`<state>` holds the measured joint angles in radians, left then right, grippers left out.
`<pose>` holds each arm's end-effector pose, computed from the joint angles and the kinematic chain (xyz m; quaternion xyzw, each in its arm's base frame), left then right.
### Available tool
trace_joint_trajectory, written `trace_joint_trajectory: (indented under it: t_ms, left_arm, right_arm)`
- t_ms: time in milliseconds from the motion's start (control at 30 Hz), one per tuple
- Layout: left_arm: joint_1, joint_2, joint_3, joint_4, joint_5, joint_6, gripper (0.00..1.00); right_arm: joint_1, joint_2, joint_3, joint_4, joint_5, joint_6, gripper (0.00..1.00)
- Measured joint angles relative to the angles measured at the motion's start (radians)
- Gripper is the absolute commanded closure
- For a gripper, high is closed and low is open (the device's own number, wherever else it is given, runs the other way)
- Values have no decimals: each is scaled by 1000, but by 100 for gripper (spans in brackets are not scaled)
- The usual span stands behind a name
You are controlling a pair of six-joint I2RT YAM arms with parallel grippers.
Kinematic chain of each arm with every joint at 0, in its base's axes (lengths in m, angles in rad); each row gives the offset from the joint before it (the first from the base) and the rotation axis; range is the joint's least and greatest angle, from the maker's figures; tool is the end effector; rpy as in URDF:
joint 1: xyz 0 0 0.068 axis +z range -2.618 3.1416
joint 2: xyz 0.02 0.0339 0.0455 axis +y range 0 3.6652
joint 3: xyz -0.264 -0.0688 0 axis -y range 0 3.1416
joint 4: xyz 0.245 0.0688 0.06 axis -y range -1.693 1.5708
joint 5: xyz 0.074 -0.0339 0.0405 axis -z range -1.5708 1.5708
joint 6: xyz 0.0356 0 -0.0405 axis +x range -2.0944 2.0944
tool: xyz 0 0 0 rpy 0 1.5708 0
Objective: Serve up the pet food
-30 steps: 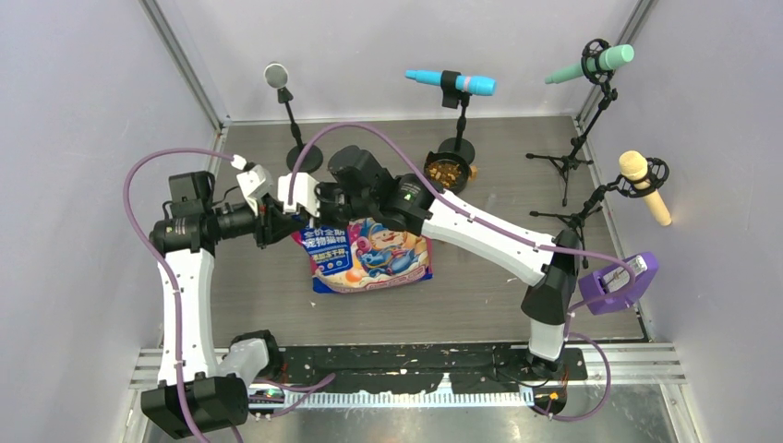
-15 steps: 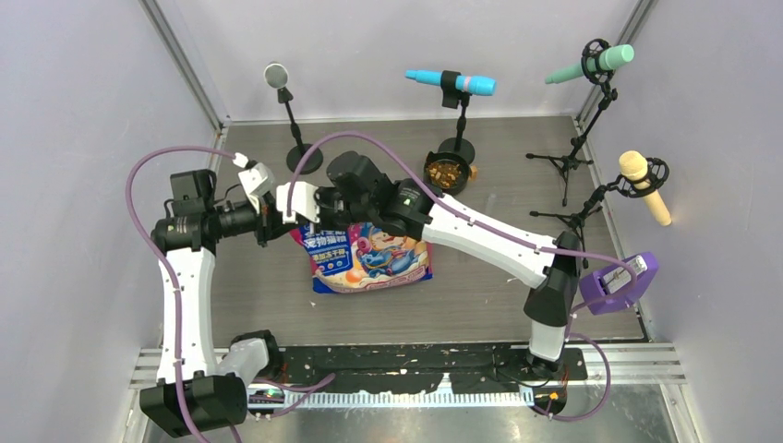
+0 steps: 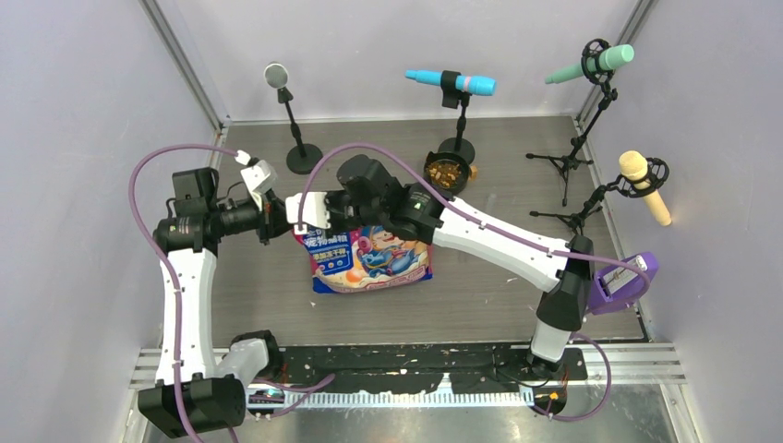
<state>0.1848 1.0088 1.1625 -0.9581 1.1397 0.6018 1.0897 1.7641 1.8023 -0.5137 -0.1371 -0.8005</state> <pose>0.1769 0.0002 0.3697 0.3590 0.7223 -0.3415 0.4825 0.1856 0.3661 0.3919 -0.7113 0.4699 0.1327 0.5056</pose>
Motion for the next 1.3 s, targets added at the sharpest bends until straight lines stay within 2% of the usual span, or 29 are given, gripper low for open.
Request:
trace_joint_trajectory:
  t_ms: [500, 767, 1300]
  left_arm:
    - [-14, -1, -2, 46, -16, -27, 100]
    - [-17, -1, -4, 56, -21, -45, 100]
    - [-19, -1, -6, 76, -34, -50, 100]
  right_arm:
    - [-100, -63, -20, -126, -73, -34, 95]
    - [-167, -144, -84, -177, -106, -39, 95]
    - [-271, -304, -230, -217, -78, -95, 95]
